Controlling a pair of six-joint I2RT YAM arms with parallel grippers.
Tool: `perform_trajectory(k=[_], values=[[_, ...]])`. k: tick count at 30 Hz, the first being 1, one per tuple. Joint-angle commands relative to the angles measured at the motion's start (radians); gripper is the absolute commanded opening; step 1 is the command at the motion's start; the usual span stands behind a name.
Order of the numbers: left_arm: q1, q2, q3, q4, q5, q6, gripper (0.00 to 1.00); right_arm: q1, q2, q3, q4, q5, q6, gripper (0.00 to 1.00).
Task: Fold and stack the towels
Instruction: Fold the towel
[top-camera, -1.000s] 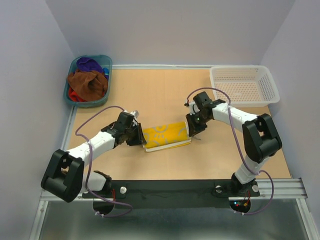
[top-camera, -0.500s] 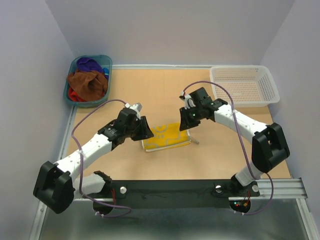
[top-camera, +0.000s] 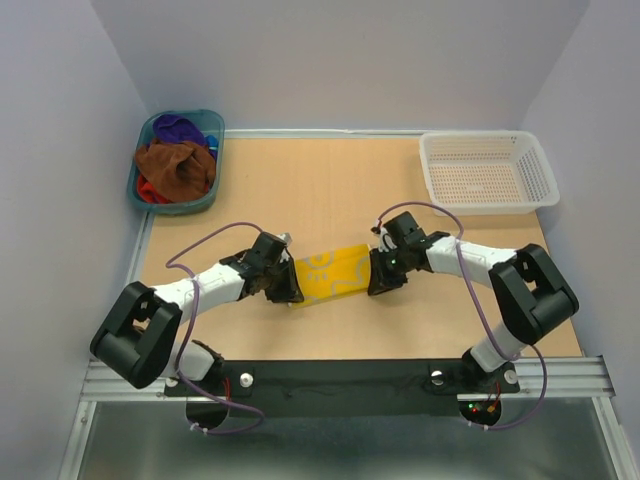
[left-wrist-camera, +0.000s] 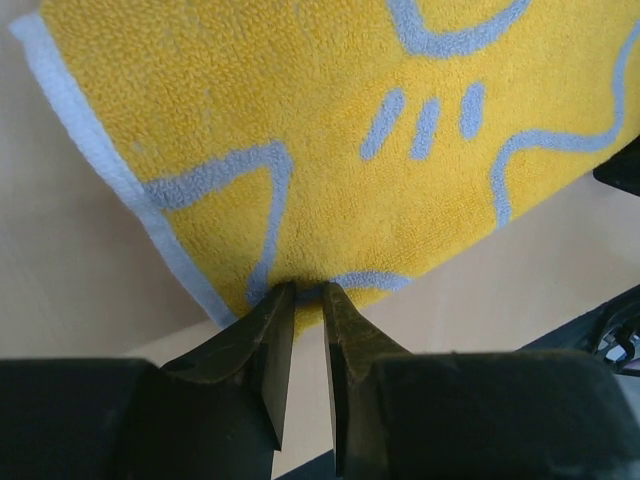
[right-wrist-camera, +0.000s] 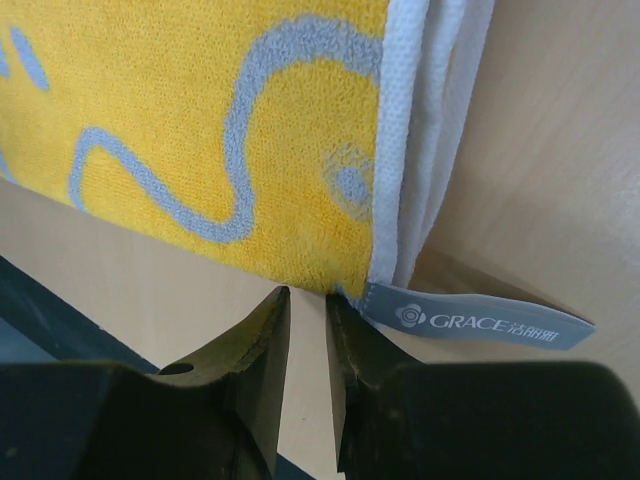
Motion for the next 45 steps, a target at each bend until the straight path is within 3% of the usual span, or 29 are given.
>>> perform_trajectory(k=[1, 10, 19, 27, 32, 36, 40, 42, 43, 45], values=[[-0.005, 0.010, -0.025, -0.022, -0.025, 0.012, 0.30, 0.003, -0.039, -0.054, 0.073, 0.088, 0.026, 0.27], [-0.005, -0.005, 0.020, -0.086, -0.102, 0.032, 0.31, 0.003, -0.231, 0.025, 0.047, 0.013, 0.061, 0.27], [0.024, 0.028, 0.055, -0.102, -0.171, 0.079, 0.30, 0.003, -0.084, 0.036, 0.079, 0.058, 0.061, 0.27], [0.125, 0.122, 0.135, -0.117, -0.205, 0.154, 0.30, 0.003, -0.124, -0.070, 0.117, 0.107, 0.080, 0.27], [0.119, 0.124, 0.213, -0.157, -0.228, 0.191, 0.45, -0.004, -0.233, -0.035, 0.076, 0.156, 0.072, 0.28], [0.072, 0.029, 0.277, -0.198, -0.304, 0.216, 0.64, -0.036, -0.287, 0.011, -0.030, 0.280, 0.037, 0.42], [-0.045, -0.041, 0.325, -0.211, -0.355, 0.260, 0.80, -0.095, -0.320, 0.005, -0.075, 0.426, 0.046, 0.74], [-0.108, -0.050, 0.351, -0.215, -0.398, 0.280, 0.81, -0.124, -0.326, -0.005, -0.082, 0.434, 0.067, 0.84], [-0.189, -0.047, 0.362, -0.215, -0.415, 0.297, 0.83, -0.159, -0.330, -0.016, -0.084, 0.426, 0.077, 0.94], [-0.325, -0.007, 0.388, -0.211, -0.465, 0.367, 0.83, -0.204, -0.336, -0.033, -0.084, 0.409, 0.095, 1.00]])
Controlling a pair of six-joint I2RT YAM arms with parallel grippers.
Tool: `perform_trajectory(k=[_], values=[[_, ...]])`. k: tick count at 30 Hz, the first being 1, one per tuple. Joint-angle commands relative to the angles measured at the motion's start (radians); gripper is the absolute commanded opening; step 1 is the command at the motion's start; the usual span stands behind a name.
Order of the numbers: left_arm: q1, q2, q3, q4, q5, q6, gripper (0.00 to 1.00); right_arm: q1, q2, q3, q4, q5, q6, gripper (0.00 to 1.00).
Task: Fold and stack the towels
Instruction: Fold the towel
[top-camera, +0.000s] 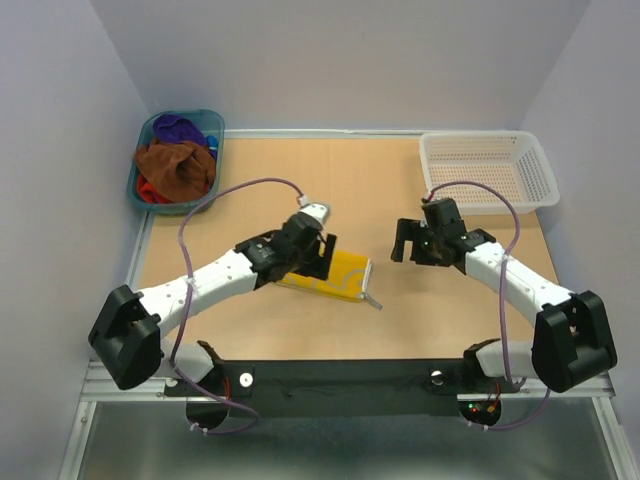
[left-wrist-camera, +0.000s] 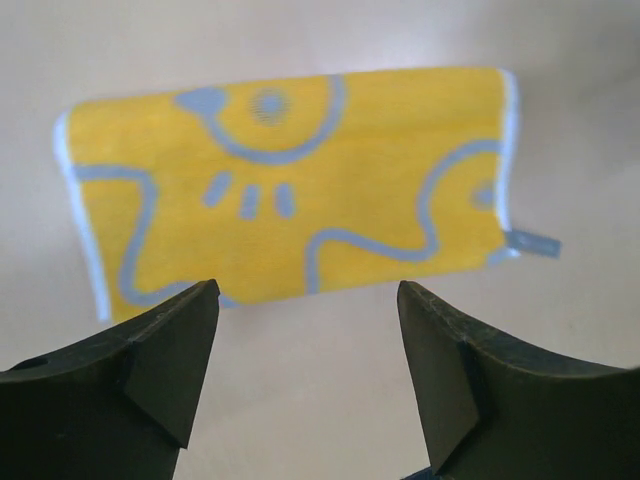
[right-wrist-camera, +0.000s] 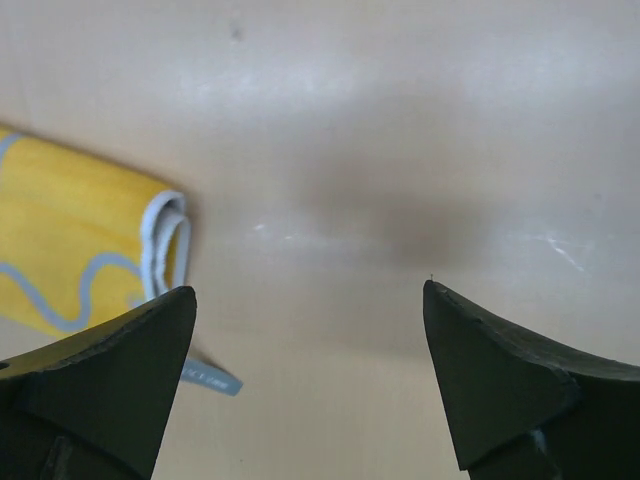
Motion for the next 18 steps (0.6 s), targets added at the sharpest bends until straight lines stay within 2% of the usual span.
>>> perform_trajectory(k=[1, 3, 6, 8, 13, 18], values=[[-0.204, 0.035, 0.063, -0.018, -0.117, 0.161, 0.83, -0.077, -0.031, -0.017, -0.035, 0.046, 0.033, 1.00], [-0.301, 0.119, 0.109, -0.023, -0.148, 0.206, 0.83, -0.098, -0.032, -0.022, -0.035, 0.032, 0.040, 1.00], [-0.358, 0.244, 0.189, -0.030, -0.143, 0.261, 0.81, -0.107, -0.035, -0.028, -0.035, 0.012, 0.049, 1.00], [-0.387, 0.298, 0.229, -0.030, -0.142, 0.286, 0.76, -0.109, -0.037, -0.033, -0.037, 0.006, 0.050, 1.00], [-0.409, 0.433, 0.349, -0.046, -0.122, 0.358, 0.63, -0.110, -0.054, -0.043, -0.037, -0.004, 0.053, 1.00], [-0.413, 0.512, 0.413, -0.075, -0.071, 0.381, 0.56, -0.110, -0.066, -0.056, -0.037, -0.005, 0.052, 1.00]])
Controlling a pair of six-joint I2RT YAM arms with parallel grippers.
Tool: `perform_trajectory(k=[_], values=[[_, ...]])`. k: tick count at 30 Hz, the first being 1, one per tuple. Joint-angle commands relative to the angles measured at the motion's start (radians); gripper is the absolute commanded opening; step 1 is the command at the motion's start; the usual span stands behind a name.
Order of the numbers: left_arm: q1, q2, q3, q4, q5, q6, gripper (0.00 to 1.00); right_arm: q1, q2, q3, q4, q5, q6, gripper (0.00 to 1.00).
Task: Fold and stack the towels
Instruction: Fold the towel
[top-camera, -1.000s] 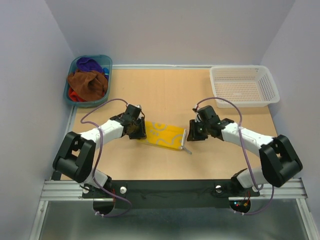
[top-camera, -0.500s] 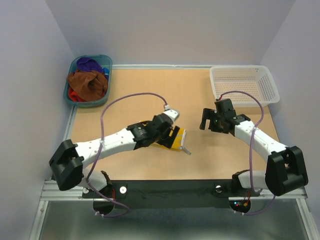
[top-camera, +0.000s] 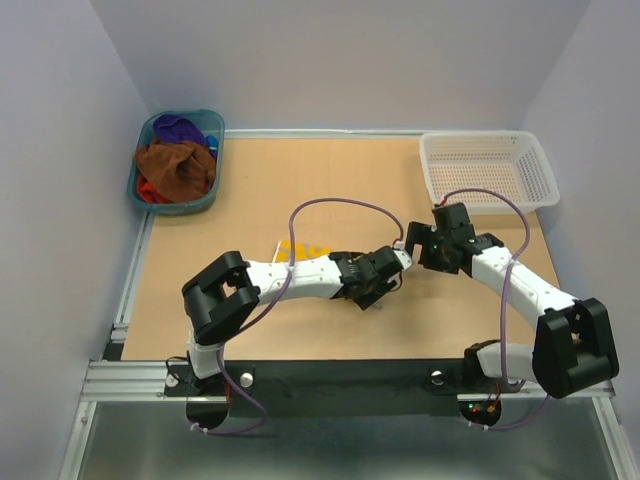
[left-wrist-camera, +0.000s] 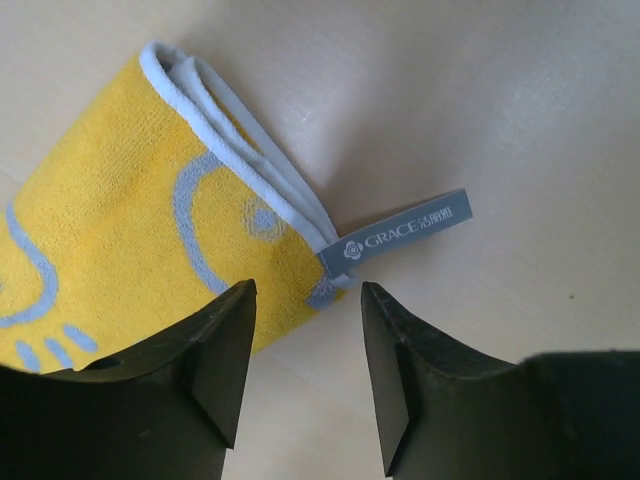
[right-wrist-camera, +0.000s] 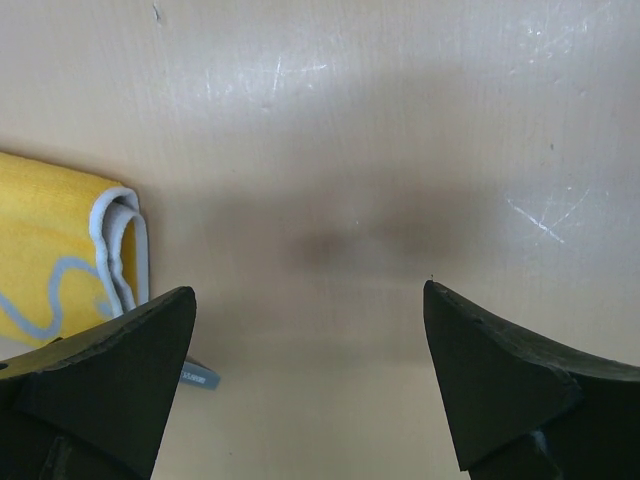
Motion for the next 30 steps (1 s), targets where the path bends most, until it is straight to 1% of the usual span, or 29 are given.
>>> perform_trajectory(k=[1, 6, 16, 20, 21, 24, 26, 27, 28, 29, 30], values=[[-0.007, 0.021, 0.086, -0.045, 0.024, 0.078, 0.56, -0.003, -0.038, -0.015, 0.004, -0.006, 0.013, 1.00], [-0.007, 0.075, 0.110, -0.077, 0.051, 0.098, 0.54, -0.005, -0.048, -0.016, 0.003, -0.005, 0.013, 1.00], [-0.013, 0.134, 0.115, -0.117, 0.051, 0.115, 0.55, -0.005, -0.029, -0.008, 0.004, -0.007, 0.009, 1.00], [-0.013, 0.154, 0.106, -0.126, 0.033, 0.110, 0.55, -0.005, -0.028, -0.008, 0.004, -0.005, 0.006, 1.00], [-0.015, 0.160, 0.103, -0.128, 0.016, 0.107, 0.55, -0.005, -0.028, -0.010, 0.004, -0.031, 0.004, 1.00], [-0.013, 0.170, 0.078, -0.120, -0.019, 0.095, 0.55, -0.005, -0.029, -0.011, 0.006, -0.036, 0.003, 1.00], [-0.013, 0.171, 0.071, -0.117, -0.027, 0.092, 0.51, -0.005, -0.029, -0.011, 0.007, -0.041, 0.003, 1.00], [-0.013, 0.174, 0.063, -0.111, -0.030, 0.089, 0.43, -0.005, -0.029, -0.011, 0.009, -0.044, 0.001, 1.00], [-0.013, 0.176, 0.060, -0.109, -0.032, 0.086, 0.43, -0.005, -0.031, -0.011, 0.009, -0.047, 0.003, 1.00], [-0.013, 0.177, 0.057, -0.105, -0.033, 0.084, 0.35, -0.005, -0.032, -0.010, 0.010, -0.050, 0.004, 1.00], [-0.013, 0.179, 0.054, -0.102, -0.035, 0.080, 0.30, -0.005, -0.038, -0.010, 0.012, -0.052, 0.004, 1.00]])
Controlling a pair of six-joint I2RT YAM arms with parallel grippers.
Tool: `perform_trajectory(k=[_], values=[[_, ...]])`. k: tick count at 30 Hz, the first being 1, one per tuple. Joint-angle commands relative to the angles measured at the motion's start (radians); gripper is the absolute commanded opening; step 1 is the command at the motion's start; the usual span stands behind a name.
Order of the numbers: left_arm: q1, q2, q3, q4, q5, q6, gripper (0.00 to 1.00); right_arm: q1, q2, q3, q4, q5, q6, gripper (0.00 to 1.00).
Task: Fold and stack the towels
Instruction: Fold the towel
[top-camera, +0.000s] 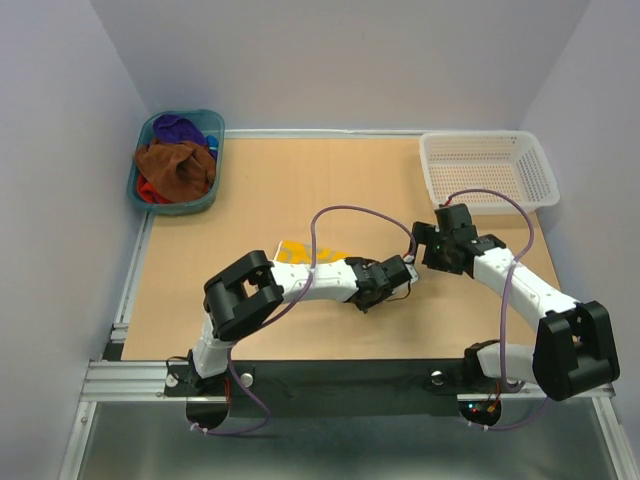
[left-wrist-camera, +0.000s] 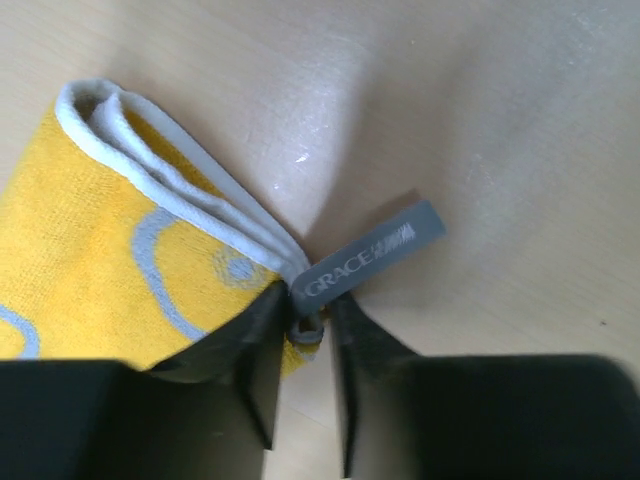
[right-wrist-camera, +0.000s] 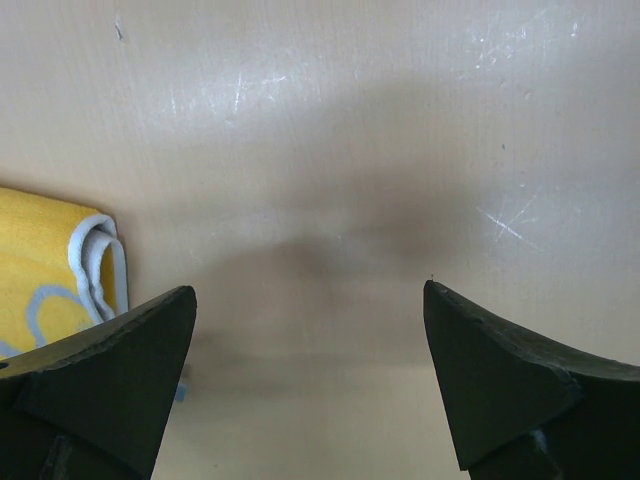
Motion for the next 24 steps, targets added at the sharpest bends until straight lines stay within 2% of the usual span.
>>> perform_trajectory(k=[1, 3, 6, 10, 14, 20, 24], values=[[0.008, 0.040, -0.043, -0.038, -0.035, -0.019, 0.26, 0.001, -0.023, 0.002, 0.026, -0.053, 0.006, 1.00], [0.012, 0.037, -0.054, -0.026, -0.033, -0.033, 0.09, 0.001, -0.029, 0.002, 0.030, -0.062, 0.009, 1.00], [0.021, 0.009, -0.071, 0.010, -0.038, -0.039, 0.01, 0.000, -0.035, 0.001, 0.050, -0.087, 0.021, 1.00], [0.043, -0.066, -0.106, 0.077, -0.006, -0.084, 0.00, 0.001, -0.045, -0.025, 0.111, -0.191, 0.102, 1.00], [0.064, -0.135, -0.127, 0.142, 0.061, -0.119, 0.00, 0.001, -0.034, -0.073, 0.249, -0.294, 0.231, 1.00], [0.071, -0.135, -0.121, 0.145, 0.071, -0.123, 0.00, 0.003, 0.027, -0.169, 0.429, -0.415, 0.427, 1.00], [0.077, -0.146, -0.118, 0.146, 0.074, -0.140, 0.00, 0.004, 0.070, -0.234, 0.573, -0.440, 0.548, 1.00]])
